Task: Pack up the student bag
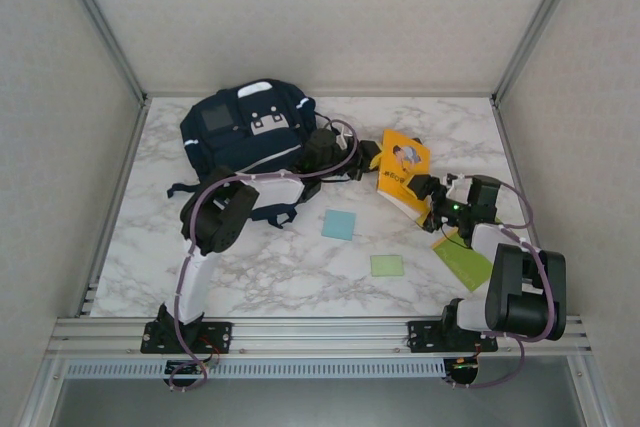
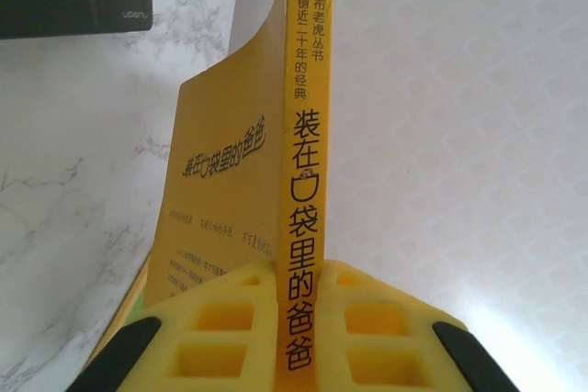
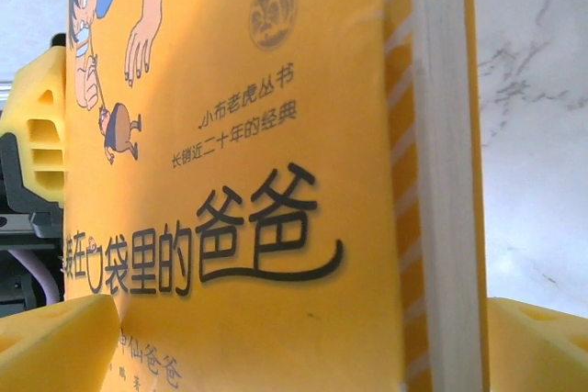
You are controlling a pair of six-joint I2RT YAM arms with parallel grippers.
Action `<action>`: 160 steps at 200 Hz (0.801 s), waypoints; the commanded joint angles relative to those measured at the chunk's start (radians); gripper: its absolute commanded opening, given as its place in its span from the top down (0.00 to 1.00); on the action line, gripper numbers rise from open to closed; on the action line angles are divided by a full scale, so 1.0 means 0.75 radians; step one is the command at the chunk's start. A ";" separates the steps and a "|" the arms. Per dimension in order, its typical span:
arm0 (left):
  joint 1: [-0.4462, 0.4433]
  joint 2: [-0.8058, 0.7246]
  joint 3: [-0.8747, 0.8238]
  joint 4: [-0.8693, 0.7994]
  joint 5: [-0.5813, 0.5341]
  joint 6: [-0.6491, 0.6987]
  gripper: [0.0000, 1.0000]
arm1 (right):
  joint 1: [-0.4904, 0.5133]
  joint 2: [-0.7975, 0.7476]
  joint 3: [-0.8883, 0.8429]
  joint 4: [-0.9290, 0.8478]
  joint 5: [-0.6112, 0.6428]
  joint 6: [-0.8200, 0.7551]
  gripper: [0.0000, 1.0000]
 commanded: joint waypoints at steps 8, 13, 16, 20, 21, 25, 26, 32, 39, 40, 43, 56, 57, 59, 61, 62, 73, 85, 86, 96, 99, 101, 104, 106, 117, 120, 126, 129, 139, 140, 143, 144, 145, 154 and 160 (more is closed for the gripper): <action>0.012 -0.096 0.059 0.175 0.033 -0.079 1.00 | 0.007 -0.009 0.033 0.161 -0.092 0.083 0.01; 0.012 -0.096 0.053 0.175 0.035 -0.080 1.00 | 0.007 -0.013 0.047 0.158 -0.095 0.085 0.01; 0.012 -0.097 0.048 0.175 0.036 -0.079 1.00 | 0.008 -0.016 0.056 0.154 -0.098 0.086 0.02; 0.012 -0.100 0.042 0.175 0.035 -0.078 1.00 | 0.006 -0.019 0.068 0.146 -0.102 0.085 0.02; 0.012 -0.101 0.041 0.175 0.035 -0.078 1.00 | 0.006 -0.021 0.071 0.144 -0.102 0.084 0.02; 0.012 -0.101 0.033 0.173 0.035 -0.076 1.00 | 0.006 -0.025 0.082 0.135 -0.108 0.081 0.03; 0.013 -0.102 0.032 0.173 0.036 -0.074 1.00 | 0.006 -0.027 0.085 0.132 -0.108 0.081 0.03; 0.016 -0.107 0.018 0.172 0.035 -0.070 1.00 | 0.007 -0.032 0.103 0.115 -0.114 0.074 0.04; 0.020 -0.111 0.006 0.169 0.036 -0.066 1.00 | 0.006 -0.042 0.122 0.082 -0.120 0.060 0.05; 0.021 -0.111 0.004 0.169 0.035 -0.066 1.00 | 0.006 -0.044 0.125 0.076 -0.119 0.057 0.05; 0.023 -0.110 -0.003 0.170 0.035 -0.065 1.00 | 0.007 -0.049 0.132 0.060 -0.119 0.049 0.06; 0.036 -0.123 -0.030 0.168 0.035 -0.054 1.00 | 0.007 -0.069 0.158 0.002 -0.113 0.023 0.08; 0.037 -0.123 -0.031 0.166 0.036 -0.052 1.00 | 0.007 -0.070 0.160 0.000 -0.114 0.022 0.08; 0.041 -0.125 -0.033 0.163 0.035 -0.049 1.00 | 0.005 -0.073 0.162 -0.008 -0.113 0.022 0.08; 0.042 -0.129 -0.038 0.159 0.036 -0.045 1.00 | 0.004 -0.075 0.165 -0.010 -0.113 0.021 0.09; 0.043 -0.129 -0.039 0.158 0.036 -0.043 1.00 | 0.005 -0.076 0.166 -0.011 -0.113 0.022 0.09; 0.056 -0.148 -0.057 0.123 0.042 -0.010 1.00 | 0.005 -0.090 0.176 -0.020 -0.118 0.028 0.12; 0.067 -0.165 -0.073 0.081 0.047 0.030 1.00 | 0.006 -0.105 0.187 -0.034 -0.117 0.031 0.15; 0.068 -0.167 -0.073 0.080 0.048 0.033 1.00 | 0.005 -0.107 0.188 -0.036 -0.117 0.032 0.15; 0.073 -0.176 -0.080 0.049 0.053 0.056 1.00 | 0.004 -0.120 0.198 -0.056 -0.113 0.028 0.19; 0.075 -0.178 -0.081 0.046 0.056 0.062 1.00 | 0.005 -0.123 0.201 -0.063 -0.111 0.026 0.19; 0.074 -0.179 -0.081 0.041 0.057 0.063 1.00 | 0.004 -0.125 0.202 -0.067 -0.110 0.025 0.20; 0.075 -0.181 -0.083 0.036 0.060 0.068 1.00 | 0.004 -0.128 0.206 -0.073 -0.106 0.023 0.21; 0.076 -0.181 -0.083 0.032 0.060 0.073 1.00 | 0.004 -0.130 0.207 -0.075 -0.105 0.023 0.22; 0.076 -0.181 -0.083 0.020 0.066 0.086 1.00 | 0.005 -0.137 0.214 -0.086 -0.098 0.027 0.27; 0.076 -0.181 -0.084 0.016 0.066 0.087 1.00 | 0.006 -0.137 0.217 -0.088 -0.096 0.028 0.29; 0.074 -0.182 -0.083 0.017 0.065 0.088 1.00 | 0.005 -0.137 0.220 -0.093 -0.093 0.029 0.34; 0.074 -0.182 -0.084 0.017 0.067 0.088 1.00 | 0.006 -0.137 0.223 -0.096 -0.091 0.029 0.37; 0.073 -0.179 -0.084 0.019 0.068 0.088 1.00 | 0.005 -0.133 0.227 -0.098 -0.090 0.032 0.45; 0.071 -0.180 -0.083 0.019 0.068 0.088 1.00 | 0.006 -0.133 0.227 -0.098 -0.090 0.031 0.46; 0.071 -0.179 -0.084 0.018 0.069 0.088 1.00 | 0.006 -0.132 0.228 -0.095 -0.088 0.035 0.48; 0.071 -0.180 -0.083 0.017 0.068 0.088 1.00 | 0.005 -0.133 0.228 -0.095 -0.088 0.035 0.49; 0.071 -0.180 -0.083 0.018 0.069 0.088 1.00 | 0.005 -0.133 0.229 -0.094 -0.088 0.035 0.50; 0.069 -0.178 -0.082 0.018 0.069 0.088 1.00 | 0.005 -0.132 0.232 -0.091 -0.088 0.039 0.57; 0.068 -0.178 -0.083 0.018 0.068 0.088 1.00 | 0.005 -0.133 0.234 -0.089 -0.090 0.038 0.62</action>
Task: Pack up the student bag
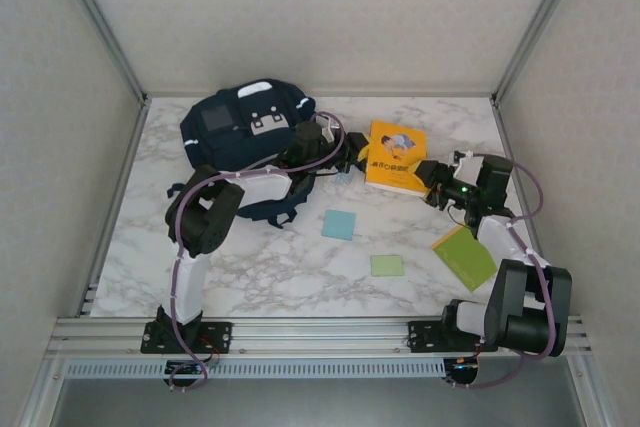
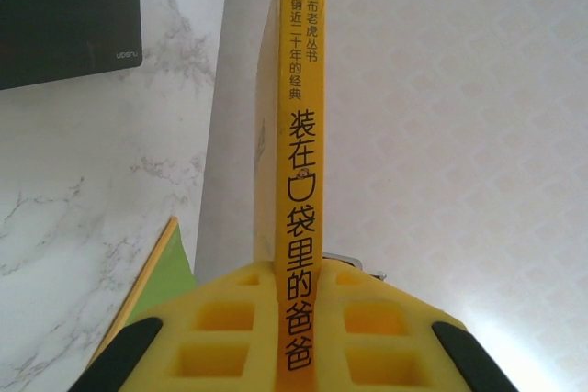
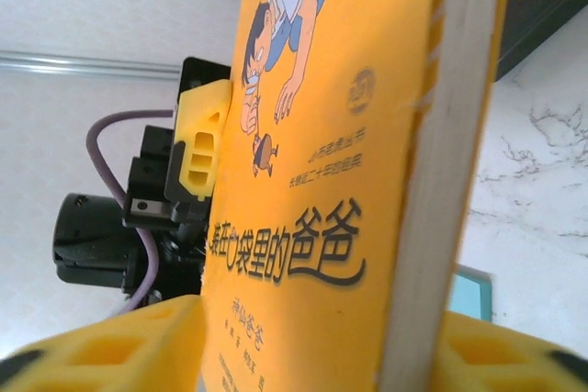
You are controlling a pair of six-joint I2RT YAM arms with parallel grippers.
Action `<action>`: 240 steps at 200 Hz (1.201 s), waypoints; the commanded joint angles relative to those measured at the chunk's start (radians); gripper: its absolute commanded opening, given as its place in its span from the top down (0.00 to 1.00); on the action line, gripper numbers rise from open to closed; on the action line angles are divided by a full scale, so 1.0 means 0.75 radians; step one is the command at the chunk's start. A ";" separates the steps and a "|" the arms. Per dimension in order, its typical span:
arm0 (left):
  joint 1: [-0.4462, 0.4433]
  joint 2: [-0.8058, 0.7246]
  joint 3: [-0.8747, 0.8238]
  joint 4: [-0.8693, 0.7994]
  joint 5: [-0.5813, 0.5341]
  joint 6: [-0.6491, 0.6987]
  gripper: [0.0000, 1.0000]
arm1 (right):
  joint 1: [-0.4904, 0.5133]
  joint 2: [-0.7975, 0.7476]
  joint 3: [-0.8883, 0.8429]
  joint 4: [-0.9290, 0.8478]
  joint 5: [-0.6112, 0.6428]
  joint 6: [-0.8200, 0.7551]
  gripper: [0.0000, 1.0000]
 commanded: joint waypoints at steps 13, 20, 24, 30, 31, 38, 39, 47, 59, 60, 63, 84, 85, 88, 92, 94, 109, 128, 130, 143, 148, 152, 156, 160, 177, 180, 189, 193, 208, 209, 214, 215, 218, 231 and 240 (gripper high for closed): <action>-0.006 -0.068 -0.001 0.041 0.037 0.031 1.00 | 0.005 -0.022 0.055 -0.004 -0.022 -0.014 0.78; -0.008 -0.068 -0.002 0.042 0.039 0.033 1.00 | 0.006 -0.023 0.062 -0.014 -0.022 -0.025 0.95; -0.009 -0.067 -0.002 0.039 0.043 0.033 1.00 | 0.007 -0.023 0.069 -0.028 -0.019 -0.032 1.00; -0.008 -0.069 -0.005 0.030 0.045 0.037 0.98 | 0.006 -0.026 0.078 -0.061 -0.010 -0.050 1.00; -0.008 -0.069 -0.005 0.029 0.045 0.039 0.97 | 0.007 -0.026 0.080 -0.067 -0.009 -0.054 1.00; -0.007 -0.077 -0.013 0.004 0.046 0.054 0.85 | 0.005 -0.028 0.094 -0.100 -0.003 -0.078 1.00; -0.007 -0.077 -0.015 -0.003 0.047 0.058 0.83 | 0.005 -0.028 0.096 -0.105 -0.003 -0.081 1.00; 0.001 -0.098 -0.028 -0.048 0.045 0.088 0.68 | 0.005 -0.031 0.114 -0.141 0.005 -0.108 1.00; 0.017 -0.142 -0.059 -0.149 0.039 0.172 0.51 | 0.005 -0.033 0.153 -0.232 0.032 -0.162 1.00; 0.019 -0.147 -0.064 -0.163 0.038 0.181 0.50 | 0.005 -0.033 0.158 -0.241 0.036 -0.167 1.00; 0.023 -0.160 -0.070 -0.200 0.035 0.207 0.48 | 0.005 -0.034 0.172 -0.265 0.045 -0.186 1.00; 0.069 -0.272 -0.074 -0.547 0.027 0.463 0.43 | 0.006 -0.031 0.284 -0.510 0.157 -0.330 1.00; 0.070 -0.275 -0.073 -0.571 0.027 0.477 0.42 | 0.005 -0.031 0.290 -0.520 0.162 -0.335 1.00; 0.079 -0.293 -0.065 -0.636 0.024 0.520 0.42 | 0.006 -0.030 0.303 -0.546 0.174 -0.352 1.00; 0.088 -0.313 -0.055 -0.726 0.017 0.581 0.42 | 0.005 -0.030 0.319 -0.575 0.195 -0.366 1.00; 0.091 -0.321 -0.049 -0.773 0.010 0.613 0.42 | 0.005 -0.031 0.329 -0.586 0.201 -0.376 1.00; 0.119 -0.384 0.030 -1.168 -0.087 0.882 0.41 | 0.005 -0.038 0.377 -0.648 0.240 -0.407 1.00; 0.121 -0.401 0.203 -1.675 -0.347 1.236 0.41 | 0.007 -0.045 0.420 -0.707 0.271 -0.428 1.00; 0.121 -0.401 0.216 -1.713 -0.375 1.267 0.41 | 0.007 -0.045 0.424 -0.713 0.274 -0.428 1.00; 0.125 -0.401 0.267 -1.875 -0.518 1.407 0.41 | 0.008 -0.050 0.440 -0.741 0.296 -0.437 1.00; 0.127 -0.401 0.274 -1.911 -0.566 1.449 0.41 | 0.007 -0.052 0.443 -0.748 0.303 -0.438 1.00; 0.127 -0.400 0.279 -1.940 -0.604 1.481 0.41 | 0.007 -0.054 0.444 -0.751 0.305 -0.437 1.00; 0.127 -0.399 0.283 -1.964 -0.639 1.509 0.42 | 0.007 -0.056 0.446 -0.752 0.309 -0.435 1.00; 0.129 -0.399 0.285 -1.983 -0.672 1.531 0.42 | 0.007 -0.058 0.445 -0.756 0.311 -0.434 1.00; 0.135 -0.385 0.294 -2.034 -0.786 1.620 0.42 | 0.008 -0.067 0.443 -0.765 0.327 -0.430 1.00; 0.136 -0.381 0.294 -2.038 -0.806 1.633 0.42 | 0.009 -0.068 0.442 -0.764 0.329 -0.427 1.00; 0.146 -0.366 0.295 -2.041 -0.846 1.659 0.43 | 0.007 -0.071 0.439 -0.764 0.336 -0.422 1.00; 0.152 -0.358 0.296 -2.042 -0.859 1.667 0.43 | 0.008 -0.074 0.439 -0.765 0.338 -0.421 1.00; 0.180 -0.325 0.298 -2.027 -0.888 1.685 0.44 | 0.007 -0.078 0.437 -0.770 0.338 -0.417 1.00; 0.183 -0.323 0.297 -2.025 -0.890 1.685 0.44 | 0.007 -0.079 0.437 -0.770 0.338 -0.417 1.00; 0.193 -0.311 0.298 -2.018 -0.893 1.690 0.44 | 0.007 -0.078 0.437 -0.772 0.336 -0.414 1.00; 0.196 -0.308 0.297 -2.016 -0.893 1.691 0.44 | 0.007 -0.079 0.438 -0.773 0.336 -0.414 1.00; 0.203 -0.301 0.300 -2.011 -0.894 1.694 0.44 | 0.008 -0.079 0.437 -0.773 0.335 -0.415 1.00; 0.227 -0.265 0.311 -1.993 -0.895 1.709 0.44 | 0.007 -0.083 0.439 -0.783 0.338 -0.420 1.00; 0.237 -0.237 0.330 -1.994 -0.888 1.724 0.44 | 0.007 -0.082 0.441 -0.789 0.338 -0.424 1.00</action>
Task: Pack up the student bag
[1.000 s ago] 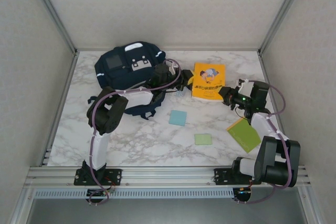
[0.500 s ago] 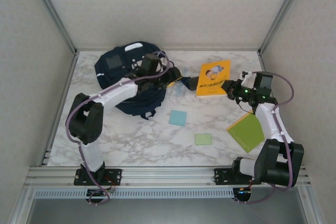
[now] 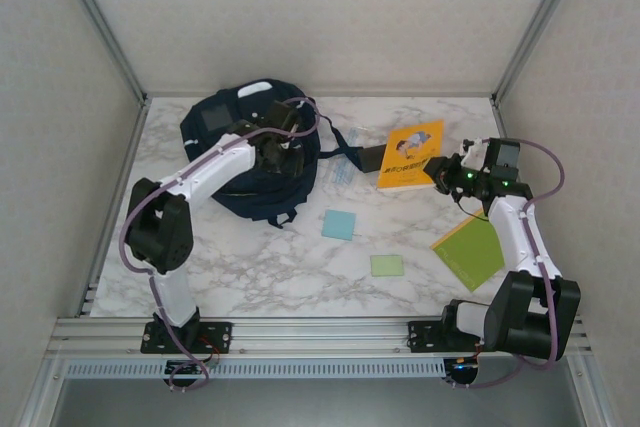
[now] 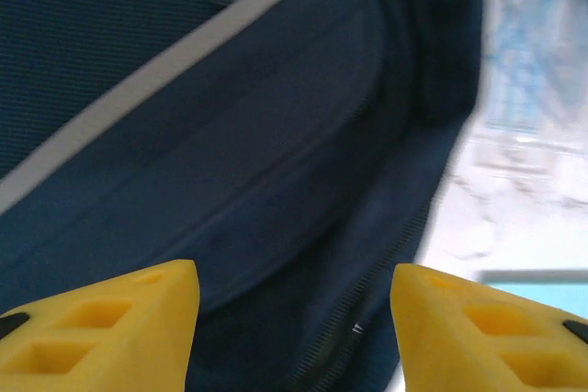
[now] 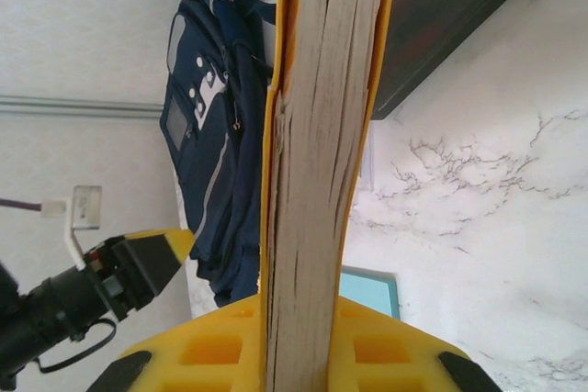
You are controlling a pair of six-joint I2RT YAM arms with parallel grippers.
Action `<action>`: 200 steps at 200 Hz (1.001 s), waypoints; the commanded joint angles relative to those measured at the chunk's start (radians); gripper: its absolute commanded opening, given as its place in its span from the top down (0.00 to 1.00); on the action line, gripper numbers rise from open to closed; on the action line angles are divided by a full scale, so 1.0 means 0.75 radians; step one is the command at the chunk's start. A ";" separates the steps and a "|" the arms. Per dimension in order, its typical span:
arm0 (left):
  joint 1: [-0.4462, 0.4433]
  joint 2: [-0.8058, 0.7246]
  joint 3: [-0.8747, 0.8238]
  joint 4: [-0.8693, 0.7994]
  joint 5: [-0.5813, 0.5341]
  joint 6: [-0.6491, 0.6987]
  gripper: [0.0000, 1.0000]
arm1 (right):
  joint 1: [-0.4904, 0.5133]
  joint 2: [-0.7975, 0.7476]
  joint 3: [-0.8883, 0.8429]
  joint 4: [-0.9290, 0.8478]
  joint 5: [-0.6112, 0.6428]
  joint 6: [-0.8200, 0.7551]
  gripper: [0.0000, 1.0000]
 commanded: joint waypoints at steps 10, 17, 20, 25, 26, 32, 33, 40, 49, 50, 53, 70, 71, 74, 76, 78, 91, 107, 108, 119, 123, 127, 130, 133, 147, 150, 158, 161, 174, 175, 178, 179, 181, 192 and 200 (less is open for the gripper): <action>0.047 0.108 0.078 -0.065 -0.079 0.124 0.44 | 0.003 -0.052 0.053 0.008 -0.005 -0.038 1.00; 0.048 0.130 0.095 -0.075 -0.074 0.144 0.44 | 0.003 -0.052 0.052 0.007 -0.005 -0.041 1.00; 0.048 0.139 0.099 -0.078 -0.070 0.151 0.45 | 0.003 -0.052 0.051 0.008 -0.004 -0.040 1.00; 0.048 0.151 0.103 -0.079 -0.068 0.163 0.45 | 0.003 -0.052 0.049 0.007 -0.002 -0.041 1.00; 0.048 0.155 0.102 -0.079 -0.068 0.164 0.45 | 0.003 -0.052 0.049 0.007 -0.002 -0.042 1.00; 0.050 0.170 0.106 -0.077 -0.064 0.177 0.44 | 0.003 -0.052 0.048 0.011 -0.001 -0.043 1.00; 0.050 0.174 0.105 -0.077 -0.063 0.180 0.44 | 0.003 -0.051 0.048 0.012 0.000 -0.043 1.00; 0.053 0.190 0.106 -0.074 -0.051 0.191 0.44 | 0.004 -0.052 0.043 0.015 0.000 -0.040 1.00; 0.059 0.216 0.104 -0.074 -0.029 0.201 0.44 | 0.003 -0.048 0.039 0.018 -0.002 -0.041 1.00; 0.060 0.218 0.103 -0.074 -0.026 0.202 0.44 | 0.004 -0.047 0.039 0.018 -0.002 -0.042 1.00; 0.062 0.229 0.105 -0.077 -0.022 0.204 0.43 | 0.003 -0.046 0.039 0.018 -0.002 -0.040 1.00; 0.081 0.280 0.103 -0.089 0.014 0.210 0.43 | 0.004 -0.041 0.037 0.018 -0.004 -0.044 1.00; 0.082 0.282 0.104 -0.091 0.019 0.210 0.43 | 0.003 -0.042 0.037 0.016 -0.004 -0.044 1.00; 0.086 0.291 0.106 -0.094 0.032 0.210 0.43 | 0.003 -0.041 0.037 0.016 -0.005 -0.045 1.00; 0.087 0.296 0.106 -0.096 0.040 0.210 0.42 | 0.003 -0.040 0.037 0.015 -0.004 -0.044 1.00; 0.088 0.300 0.106 -0.098 0.045 0.210 0.42 | 0.003 -0.041 0.038 0.014 -0.004 -0.047 1.00; 0.096 0.330 0.098 -0.100 0.033 0.209 0.42 | 0.003 -0.040 0.043 0.004 -0.001 -0.055 1.00; 0.118 0.361 0.094 -0.083 -0.006 0.205 0.42 | 0.003 -0.040 0.047 -0.004 0.002 -0.062 1.00; 0.120 0.363 0.094 -0.083 -0.008 0.206 0.42 | 0.003 -0.040 0.047 -0.004 0.002 -0.063 1.00; 0.143 0.380 0.090 -0.060 -0.002 0.204 0.43 | 0.003 -0.035 0.051 -0.011 0.000 -0.066 1.00; 0.151 0.388 0.093 -0.053 -0.001 0.203 0.44 | 0.003 -0.033 0.053 -0.012 0.003 -0.066 1.00; 0.157 0.394 0.097 -0.049 -0.001 0.204 0.45 | 0.003 -0.032 0.054 -0.011 0.004 -0.065 1.00; 0.164 0.401 0.100 -0.049 0.000 0.206 0.48 | 0.003 -0.033 0.055 -0.012 0.002 -0.063 1.00; 0.168 0.406 0.105 -0.046 0.003 0.206 0.53 | 0.003 -0.032 0.055 -0.011 0.004 -0.064 1.00; 0.183 0.425 0.121 -0.048 0.000 0.208 0.81 | 0.003 -0.033 0.057 -0.011 0.008 -0.062 1.00; 0.185 0.428 0.124 -0.049 0.002 0.210 0.87 | 0.004 -0.035 0.057 -0.011 0.008 -0.060 1.00; 0.188 0.433 0.131 -0.058 0.009 0.218 1.00 | 0.003 -0.039 0.057 -0.011 0.011 -0.060 1.00; 0.188 0.433 0.133 -0.060 0.014 0.221 1.00 | 0.004 -0.040 0.057 -0.011 0.012 -0.060 1.00; 0.186 0.406 0.124 -0.056 0.031 0.225 1.00 | 0.003 -0.048 0.059 -0.012 0.014 -0.062 1.00; 0.186 0.402 0.124 -0.055 0.034 0.224 1.00 | 0.003 -0.048 0.059 -0.015 0.014 -0.062 1.00; 0.186 0.390 0.119 -0.052 0.040 0.222 1.00 | 0.004 -0.048 0.060 -0.017 0.013 -0.065 1.00; 0.185 0.388 0.118 -0.053 0.041 0.221 1.00 | 0.004 -0.048 0.061 -0.019 0.013 -0.066 1.00; 0.186 0.380 0.115 -0.053 0.043 0.221 1.00 | 0.004 -0.046 0.061 -0.020 0.014 -0.068 1.00; 0.186 0.326 0.109 -0.053 0.047 0.207 1.00 | 0.003 -0.047 0.067 -0.034 0.014 -0.079 1.00; 0.185 0.282 0.106 -0.058 0.057 0.195 1.00 | 0.003 -0.048 0.073 -0.043 0.014 -0.087 1.00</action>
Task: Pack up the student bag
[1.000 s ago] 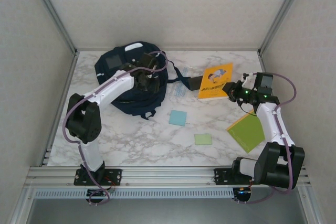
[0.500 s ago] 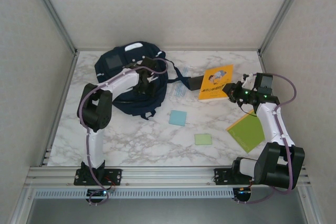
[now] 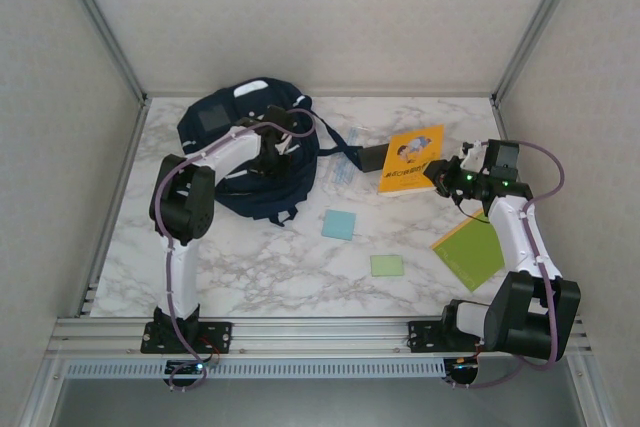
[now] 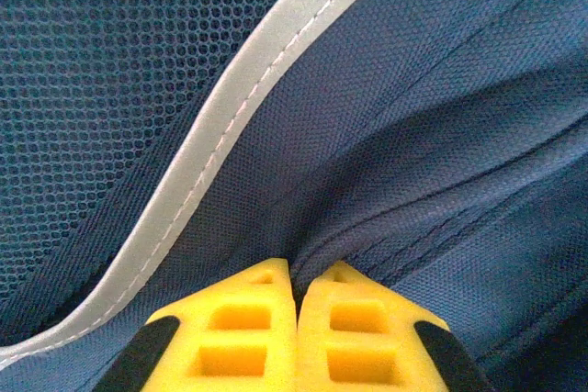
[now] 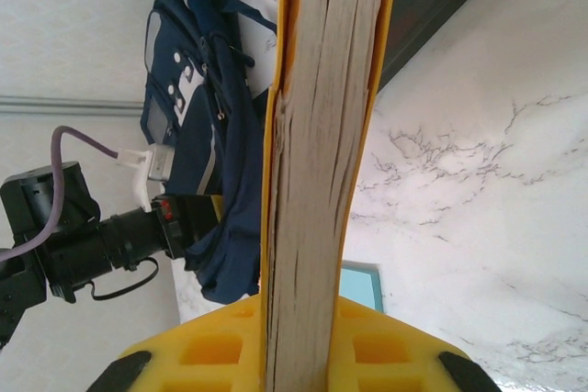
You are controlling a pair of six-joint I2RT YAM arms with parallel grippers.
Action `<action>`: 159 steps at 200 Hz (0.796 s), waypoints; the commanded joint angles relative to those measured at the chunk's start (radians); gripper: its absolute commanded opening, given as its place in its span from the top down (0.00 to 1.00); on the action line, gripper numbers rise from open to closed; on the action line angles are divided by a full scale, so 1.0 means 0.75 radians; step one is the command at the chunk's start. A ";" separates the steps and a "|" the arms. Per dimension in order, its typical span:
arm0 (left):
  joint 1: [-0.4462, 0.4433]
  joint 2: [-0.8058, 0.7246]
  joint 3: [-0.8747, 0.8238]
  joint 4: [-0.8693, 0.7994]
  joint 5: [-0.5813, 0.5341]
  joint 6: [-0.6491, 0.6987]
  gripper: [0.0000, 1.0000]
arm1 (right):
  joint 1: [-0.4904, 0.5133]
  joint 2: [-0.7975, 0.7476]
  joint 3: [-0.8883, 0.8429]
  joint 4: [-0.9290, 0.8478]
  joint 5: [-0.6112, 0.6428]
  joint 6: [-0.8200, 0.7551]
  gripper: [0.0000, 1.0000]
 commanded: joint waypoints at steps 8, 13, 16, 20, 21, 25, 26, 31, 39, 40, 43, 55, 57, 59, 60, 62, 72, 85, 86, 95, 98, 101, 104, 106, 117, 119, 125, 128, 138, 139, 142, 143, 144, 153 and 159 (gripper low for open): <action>0.048 -0.101 -0.028 -0.038 -0.026 -0.066 1.00 | 0.003 -0.043 0.077 0.012 -0.020 -0.057 1.00; 0.048 -0.129 -0.019 -0.047 -0.017 -0.075 1.00 | 0.003 -0.043 0.079 0.011 -0.021 -0.060 1.00; 0.048 -0.144 -0.016 -0.053 -0.011 -0.080 1.00 | 0.003 -0.044 0.082 0.013 -0.022 -0.061 1.00; 0.048 -0.162 -0.007 -0.063 -0.003 -0.085 1.00 | 0.003 -0.040 0.083 0.013 -0.023 -0.061 1.00; 0.048 -0.164 -0.004 -0.065 -0.001 -0.087 1.00 | 0.003 -0.040 0.085 0.014 -0.024 -0.060 1.00; 0.048 -0.181 0.008 -0.076 0.007 -0.094 1.00 | 0.003 -0.040 0.087 0.014 -0.024 -0.063 1.00; 0.048 -0.185 0.011 -0.080 0.009 -0.095 1.00 | 0.004 -0.039 0.089 0.013 -0.024 -0.065 1.00; 0.048 -0.201 0.027 -0.093 0.019 -0.101 1.00 | 0.003 -0.039 0.093 0.012 -0.026 -0.067 1.00; 0.048 -0.221 0.059 -0.117 0.034 -0.106 1.00 | 0.003 -0.034 0.102 0.009 -0.031 -0.071 1.00; 0.048 -0.224 0.063 -0.120 0.036 -0.107 1.00 | 0.003 -0.034 0.103 0.009 -0.031 -0.072 1.00; 0.048 -0.229 0.074 -0.129 0.040 -0.109 1.00 | 0.003 -0.030 0.106 0.006 -0.033 -0.072 1.00; 0.048 -0.240 0.116 -0.156 0.055 -0.112 1.00 | 0.005 -0.027 0.112 0.008 -0.043 -0.074 1.00; 0.048 -0.240 0.124 -0.161 0.057 -0.112 1.00 | 0.006 -0.026 0.112 0.008 -0.045 -0.074 1.00; 0.048 -0.240 0.128 -0.166 0.058 -0.112 1.00 | 0.005 -0.026 0.112 0.011 -0.048 -0.073 1.00; 0.048 -0.240 0.132 -0.168 0.059 -0.113 1.00 | 0.006 -0.026 0.112 0.013 -0.049 -0.074 1.00; 0.048 -0.240 0.141 -0.173 0.061 -0.114 1.00 | 0.006 -0.026 0.112 0.013 -0.051 -0.073 1.00; 0.048 -0.237 0.173 -0.189 0.072 -0.115 1.00 | 0.012 -0.026 0.112 0.020 -0.061 -0.072 1.00; 0.048 -0.231 0.202 -0.190 0.085 -0.122 1.00 | 0.029 -0.026 0.109 0.028 -0.075 -0.076 1.00; 0.048 -0.231 0.206 -0.191 0.087 -0.123 1.00 | 0.030 -0.025 0.110 0.029 -0.078 -0.076 1.00; 0.049 -0.224 0.230 -0.192 0.094 -0.128 1.00 | 0.050 -0.020 0.114 0.029 -0.099 -0.087 1.00; 0.050 -0.219 0.240 -0.193 0.100 -0.130 1.00 | 0.059 -0.020 0.117 0.025 -0.107 -0.092 1.00; 0.051 -0.215 0.252 -0.194 0.105 -0.132 1.00 | 0.067 -0.017 0.120 0.021 -0.112 -0.099 1.00; 0.052 -0.211 0.265 -0.198 0.111 -0.134 1.00 | 0.079 -0.014 0.125 0.015 -0.123 -0.104 1.00; 0.053 -0.208 0.276 -0.201 0.115 -0.136 1.00 | 0.082 -0.013 0.127 0.014 -0.125 -0.107 1.00; 0.060 -0.183 0.348 -0.233 0.148 -0.144 1.00 | 0.117 0.000 0.142 0.002 -0.156 -0.128 1.00; 0.062 -0.178 0.366 -0.242 0.153 -0.146 1.00 | 0.123 0.002 0.145 0.002 -0.165 -0.128 1.00; 0.069 -0.161 0.426 -0.269 0.180 -0.150 1.00 | 0.141 0.010 0.153 0.006 -0.189 -0.127 1.00; 0.073 -0.153 0.455 -0.285 0.189 -0.152 1.00 | 0.153 0.015 0.156 0.012 -0.201 -0.127 1.00; 0.086 -0.127 0.557 -0.334 0.241 -0.163 1.00 | 0.184 0.025 0.172 0.026 -0.240 -0.122 1.00; 0.088 -0.123 0.568 -0.338 0.247 -0.164 1.00 | 0.186 0.026 0.174 0.025 -0.243 -0.123 1.00; 0.093 -0.116 0.598 -0.352 0.262 -0.165 1.00 | 0.196 0.029 0.179 0.028 -0.249 -0.124 1.00; 0.092 -0.113 0.609 -0.358 0.266 -0.165 1.00 | 0.197 0.030 0.182 0.028 -0.251 -0.125 1.00; 0.091 -0.110 0.620 -0.362 0.272 -0.165 1.00 | 0.198 0.031 0.184 0.027 -0.253 -0.125 1.00; 0.104 -0.088 0.710 -0.410 0.300 -0.171 1.00 | 0.230 0.039 0.204 0.027 -0.271 -0.129 1.00; 0.112 -0.073 0.764 -0.440 0.318 -0.175 1.00 | 0.246 0.046 0.219 0.032 -0.282 -0.129 1.00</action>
